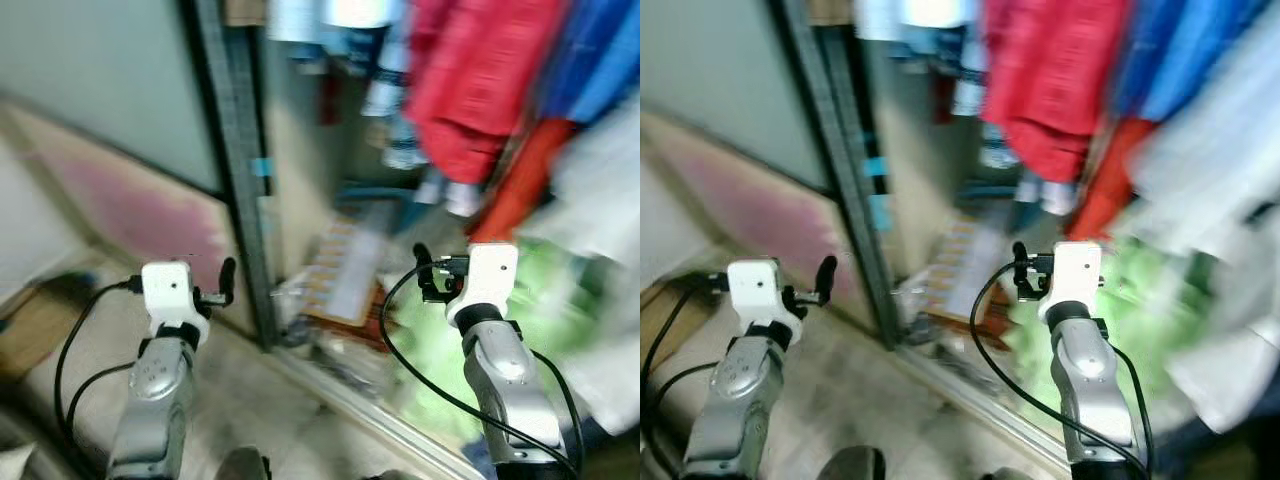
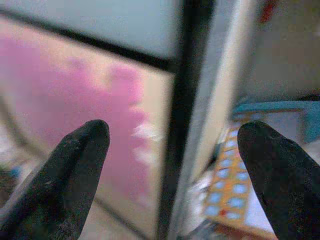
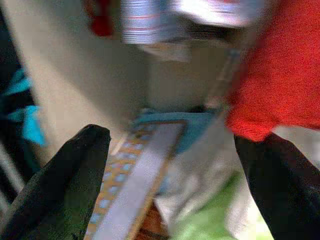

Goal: Clean up the room

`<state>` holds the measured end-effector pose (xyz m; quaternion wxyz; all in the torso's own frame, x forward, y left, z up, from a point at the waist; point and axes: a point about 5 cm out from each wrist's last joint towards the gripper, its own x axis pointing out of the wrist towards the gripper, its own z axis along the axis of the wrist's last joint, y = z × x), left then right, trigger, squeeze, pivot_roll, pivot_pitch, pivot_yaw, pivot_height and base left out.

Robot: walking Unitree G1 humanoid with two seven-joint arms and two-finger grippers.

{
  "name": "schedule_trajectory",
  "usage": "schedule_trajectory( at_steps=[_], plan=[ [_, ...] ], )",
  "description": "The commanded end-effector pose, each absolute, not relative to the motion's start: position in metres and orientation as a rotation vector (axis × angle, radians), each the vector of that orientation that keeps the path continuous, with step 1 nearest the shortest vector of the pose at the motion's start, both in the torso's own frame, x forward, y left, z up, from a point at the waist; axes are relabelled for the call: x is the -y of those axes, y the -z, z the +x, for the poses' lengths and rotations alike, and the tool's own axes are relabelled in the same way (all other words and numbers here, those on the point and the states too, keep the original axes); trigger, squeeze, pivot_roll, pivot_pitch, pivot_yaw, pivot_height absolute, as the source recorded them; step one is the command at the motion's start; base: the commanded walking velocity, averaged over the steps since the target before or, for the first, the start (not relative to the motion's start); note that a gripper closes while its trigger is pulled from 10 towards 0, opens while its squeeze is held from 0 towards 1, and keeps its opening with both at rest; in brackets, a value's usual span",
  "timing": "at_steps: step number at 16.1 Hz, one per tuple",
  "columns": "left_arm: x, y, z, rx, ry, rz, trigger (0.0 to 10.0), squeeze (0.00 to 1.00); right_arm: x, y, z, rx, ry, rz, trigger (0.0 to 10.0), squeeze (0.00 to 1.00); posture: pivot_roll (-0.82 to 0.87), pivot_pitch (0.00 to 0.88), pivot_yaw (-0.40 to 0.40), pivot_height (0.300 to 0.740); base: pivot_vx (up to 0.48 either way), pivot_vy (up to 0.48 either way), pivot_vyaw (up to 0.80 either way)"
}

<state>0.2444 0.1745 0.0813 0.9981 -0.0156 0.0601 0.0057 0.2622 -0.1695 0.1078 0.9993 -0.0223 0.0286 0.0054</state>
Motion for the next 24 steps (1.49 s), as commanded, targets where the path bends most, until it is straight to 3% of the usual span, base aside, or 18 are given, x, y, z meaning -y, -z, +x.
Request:
schedule_trajectory(
  at_steps=[1,7,9,14,17,24],
  plan=[
    [-0.177,-0.080,0.240,-0.139,-0.022,-0.009,10.0,0.00,0.173,-0.110,0.263,-0.038,0.002,-0.055,10.0,0.00,0.04,0.000,-0.017,0.740,0.000,0.000,0.80],
    [-0.184,-0.081,0.238,-0.124,0.003,0.098,10.0,0.00,0.173,-0.088,0.242,-0.111,0.020,-0.050,10.0,0.00,0.05,0.000,-0.016,0.740,0.000,0.000,0.80],
    [-0.191,-0.082,0.246,-0.146,0.004,0.102,10.0,0.00,0.173,-0.082,0.240,-0.135,0.055,-0.014,10.0,0.00,0.03,0.000,0.033,0.740,0.000,0.000,0.80],
    [-0.172,-0.099,0.262,-0.075,0.070,0.054,10.0,0.00,0.182,-0.103,0.248,-0.048,0.064,-0.007,10.0,0.00,-0.02,0.000,0.082,0.740,0.000,0.000,0.80],
    [-0.182,-0.089,0.256,-0.072,-0.025,0.065,10.0,0.00,0.173,-0.090,0.240,-0.081,0.020,-0.049,10.0,0.00,0.00,0.000,0.014,0.740,0.000,0.000,0.18],
    [-0.165,-0.088,0.246,-0.100,-0.014,0.015,10.0,0.00,0.166,-0.093,0.242,-0.102,-0.095,-0.057,10.0,0.00,0.05,0.000,-0.100,0.740,0.000,0.000,0.45]
  ],
)
